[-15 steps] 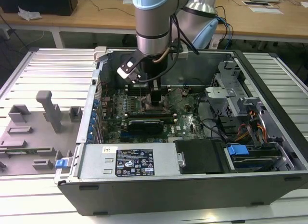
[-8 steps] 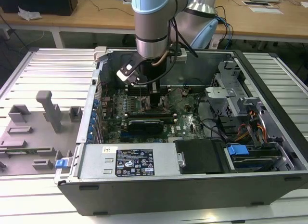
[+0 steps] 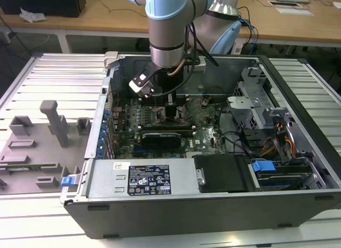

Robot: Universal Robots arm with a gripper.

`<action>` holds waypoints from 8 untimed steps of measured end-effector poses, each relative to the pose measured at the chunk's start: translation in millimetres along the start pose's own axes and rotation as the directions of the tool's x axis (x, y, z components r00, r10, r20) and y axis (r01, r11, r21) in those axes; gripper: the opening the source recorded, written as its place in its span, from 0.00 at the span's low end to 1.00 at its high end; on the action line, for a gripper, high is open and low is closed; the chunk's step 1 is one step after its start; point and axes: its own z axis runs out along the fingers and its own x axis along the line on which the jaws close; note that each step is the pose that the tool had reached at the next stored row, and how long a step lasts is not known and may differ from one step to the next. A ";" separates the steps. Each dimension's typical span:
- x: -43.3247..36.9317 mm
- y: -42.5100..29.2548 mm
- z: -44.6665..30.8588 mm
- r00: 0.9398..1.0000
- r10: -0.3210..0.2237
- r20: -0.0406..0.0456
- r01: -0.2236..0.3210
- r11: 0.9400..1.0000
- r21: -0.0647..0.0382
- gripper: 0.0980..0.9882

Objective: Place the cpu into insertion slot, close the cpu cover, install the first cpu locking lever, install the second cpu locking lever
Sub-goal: 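Place the cpu into insertion slot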

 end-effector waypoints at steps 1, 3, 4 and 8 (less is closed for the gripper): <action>0.4 -0.1 0.5 1.000 0.000 0.000 0.000 1.000 0.000 0.50; 1.3 -0.3 1.4 1.000 0.000 0.000 0.000 1.000 0.000 0.50; 1.9 -0.5 2.3 1.000 0.000 0.000 0.000 1.000 0.000 0.50; 2.4 -1.2 3.9 1.000 0.000 0.000 0.000 1.000 0.000 0.50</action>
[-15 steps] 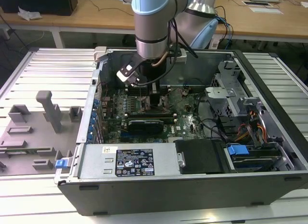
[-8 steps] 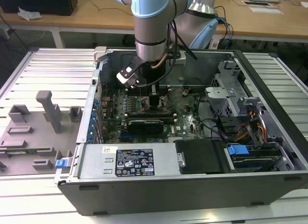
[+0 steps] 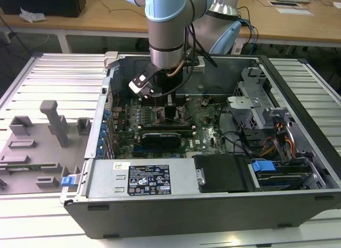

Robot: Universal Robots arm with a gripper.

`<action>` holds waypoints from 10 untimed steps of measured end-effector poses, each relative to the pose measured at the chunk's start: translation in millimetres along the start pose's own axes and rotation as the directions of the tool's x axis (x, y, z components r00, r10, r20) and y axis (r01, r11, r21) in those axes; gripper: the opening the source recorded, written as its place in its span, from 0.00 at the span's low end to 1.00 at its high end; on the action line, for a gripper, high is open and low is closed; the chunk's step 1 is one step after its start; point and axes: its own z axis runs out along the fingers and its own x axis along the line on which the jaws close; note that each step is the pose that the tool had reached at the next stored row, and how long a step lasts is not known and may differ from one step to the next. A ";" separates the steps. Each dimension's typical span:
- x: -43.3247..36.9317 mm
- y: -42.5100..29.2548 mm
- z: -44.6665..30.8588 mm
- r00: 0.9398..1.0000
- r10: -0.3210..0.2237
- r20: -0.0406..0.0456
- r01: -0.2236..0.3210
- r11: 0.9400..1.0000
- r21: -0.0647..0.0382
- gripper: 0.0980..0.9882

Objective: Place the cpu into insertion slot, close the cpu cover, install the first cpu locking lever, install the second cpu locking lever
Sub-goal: 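Place the cpu into insertion slot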

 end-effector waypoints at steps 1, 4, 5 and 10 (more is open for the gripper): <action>0.0 0.0 0.2 1.000 0.000 0.000 0.000 1.000 0.000 0.50; 0.0 -0.1 0.9 1.000 0.000 0.000 0.000 1.000 0.000 0.50; 0.0 -0.1 0.9 1.000 0.000 0.000 0.000 1.000 0.000 0.50; 0.0 -0.1 1.2 1.000 0.000 0.000 0.000 1.000 0.000 0.58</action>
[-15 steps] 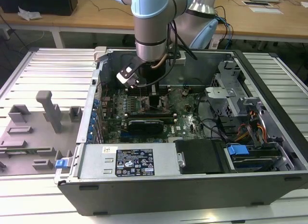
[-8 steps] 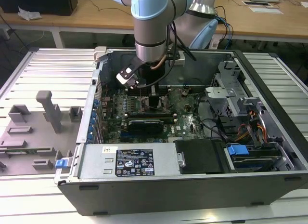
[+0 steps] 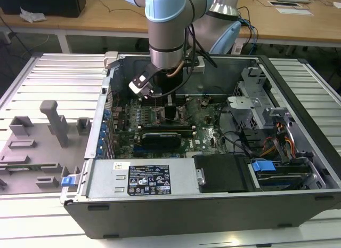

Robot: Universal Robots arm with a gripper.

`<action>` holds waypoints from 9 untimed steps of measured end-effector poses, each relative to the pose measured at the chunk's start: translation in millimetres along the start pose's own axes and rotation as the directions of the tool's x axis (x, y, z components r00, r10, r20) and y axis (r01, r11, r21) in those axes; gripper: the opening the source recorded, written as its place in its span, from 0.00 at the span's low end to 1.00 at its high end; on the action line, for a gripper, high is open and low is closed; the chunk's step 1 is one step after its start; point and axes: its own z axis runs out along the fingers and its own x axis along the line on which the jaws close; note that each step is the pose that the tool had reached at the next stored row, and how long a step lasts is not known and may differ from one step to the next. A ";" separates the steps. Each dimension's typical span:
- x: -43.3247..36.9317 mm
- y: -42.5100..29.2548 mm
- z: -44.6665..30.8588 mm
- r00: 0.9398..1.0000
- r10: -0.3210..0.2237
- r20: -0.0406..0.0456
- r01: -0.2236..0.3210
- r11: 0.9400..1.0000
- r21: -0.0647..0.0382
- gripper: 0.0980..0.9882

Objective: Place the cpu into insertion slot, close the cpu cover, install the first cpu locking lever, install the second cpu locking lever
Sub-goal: 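Place the cpu into insertion slot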

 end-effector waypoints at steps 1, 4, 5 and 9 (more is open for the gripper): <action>0.0 0.0 -0.2 1.000 0.000 0.000 0.000 1.000 0.000 0.58; -0.1 1.0 -11.5 1.000 0.000 0.000 0.000 1.000 0.000 0.58; -0.1 1.3 -14.4 1.000 0.000 0.000 0.000 1.000 0.000 0.58; -0.1 1.6 -17.4 1.000 0.000 0.000 0.000 1.000 0.000 0.58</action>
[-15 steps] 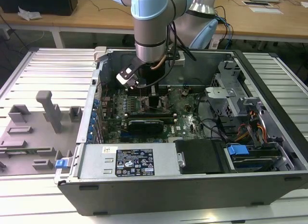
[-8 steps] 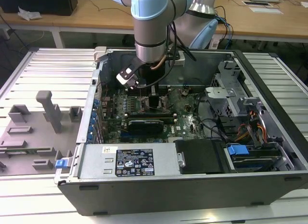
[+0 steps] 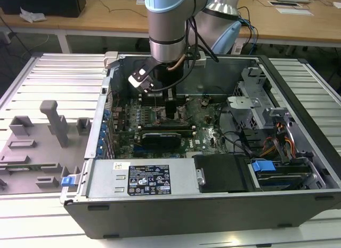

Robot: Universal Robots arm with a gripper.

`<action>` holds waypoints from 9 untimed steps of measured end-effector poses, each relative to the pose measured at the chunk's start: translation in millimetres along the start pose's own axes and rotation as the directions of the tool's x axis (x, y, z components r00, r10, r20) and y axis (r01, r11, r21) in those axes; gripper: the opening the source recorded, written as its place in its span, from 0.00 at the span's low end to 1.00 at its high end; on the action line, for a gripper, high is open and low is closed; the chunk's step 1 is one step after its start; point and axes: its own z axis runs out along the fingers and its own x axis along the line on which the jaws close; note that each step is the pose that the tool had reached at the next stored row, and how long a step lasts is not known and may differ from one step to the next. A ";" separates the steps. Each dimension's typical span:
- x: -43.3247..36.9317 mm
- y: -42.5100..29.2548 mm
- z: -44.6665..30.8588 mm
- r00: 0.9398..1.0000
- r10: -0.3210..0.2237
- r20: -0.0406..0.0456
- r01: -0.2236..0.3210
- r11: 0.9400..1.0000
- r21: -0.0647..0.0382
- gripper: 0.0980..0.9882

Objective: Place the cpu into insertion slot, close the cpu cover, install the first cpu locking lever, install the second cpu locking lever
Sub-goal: 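Place the cpu into insertion slot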

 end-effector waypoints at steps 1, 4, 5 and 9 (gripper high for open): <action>0.0 0.0 0.0 1.000 0.000 0.000 0.000 1.000 0.000 0.58; 0.0 0.0 0.0 1.000 0.000 0.000 0.000 1.000 0.000 0.49; 0.0 0.0 -0.1 1.000 0.000 0.000 0.000 1.000 0.000 0.42; 0.0 0.0 -0.1 1.000 0.000 0.000 0.000 1.000 0.000 0.15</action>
